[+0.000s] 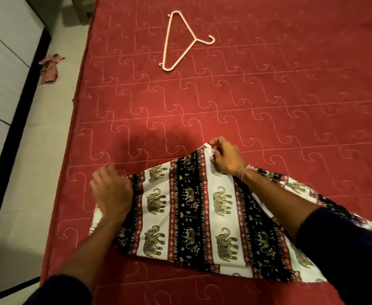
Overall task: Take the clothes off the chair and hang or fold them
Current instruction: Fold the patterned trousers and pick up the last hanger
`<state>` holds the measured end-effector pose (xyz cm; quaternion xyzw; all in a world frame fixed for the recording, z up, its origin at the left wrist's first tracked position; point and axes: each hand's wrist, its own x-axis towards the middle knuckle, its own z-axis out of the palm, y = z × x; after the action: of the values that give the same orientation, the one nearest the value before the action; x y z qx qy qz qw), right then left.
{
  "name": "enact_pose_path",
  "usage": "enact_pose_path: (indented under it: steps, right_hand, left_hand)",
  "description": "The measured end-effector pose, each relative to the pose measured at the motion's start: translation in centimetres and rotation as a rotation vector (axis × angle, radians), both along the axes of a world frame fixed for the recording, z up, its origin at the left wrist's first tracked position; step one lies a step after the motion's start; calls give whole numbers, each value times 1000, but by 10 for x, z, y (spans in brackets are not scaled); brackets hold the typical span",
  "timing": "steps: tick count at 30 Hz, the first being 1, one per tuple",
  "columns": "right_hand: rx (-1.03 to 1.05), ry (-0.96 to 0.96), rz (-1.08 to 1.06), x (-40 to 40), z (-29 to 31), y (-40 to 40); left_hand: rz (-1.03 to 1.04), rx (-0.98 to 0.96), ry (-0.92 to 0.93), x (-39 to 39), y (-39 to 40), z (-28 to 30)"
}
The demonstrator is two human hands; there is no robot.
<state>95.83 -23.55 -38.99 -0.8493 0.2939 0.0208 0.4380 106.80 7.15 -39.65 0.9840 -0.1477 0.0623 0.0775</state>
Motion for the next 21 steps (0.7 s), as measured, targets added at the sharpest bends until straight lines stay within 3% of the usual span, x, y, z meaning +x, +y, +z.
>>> enact_pose_path:
  steps: [2, 5, 10, 15, 21]
  right_hand:
    - [-24, 19, 21, -20, 2, -5]
    - [-103, 14, 34, -60, 5, -18]
    - [-263, 117, -15, -144, -3, -50]
    - [-386, 159, -36, -210, -2, -89]
    - [-437, 141, 38, -242, -7, -120]
  left_hand:
    - [-259, -60, -34, -9, -43, 2]
    - [-594, -121, 56, -38, -125, 7]
    - [-919, -103, 199, -87, -225, 11]
    - [-986, 113, 343, -111, -274, 10]
    - [-982, 221, 378, -138, -307, 5]
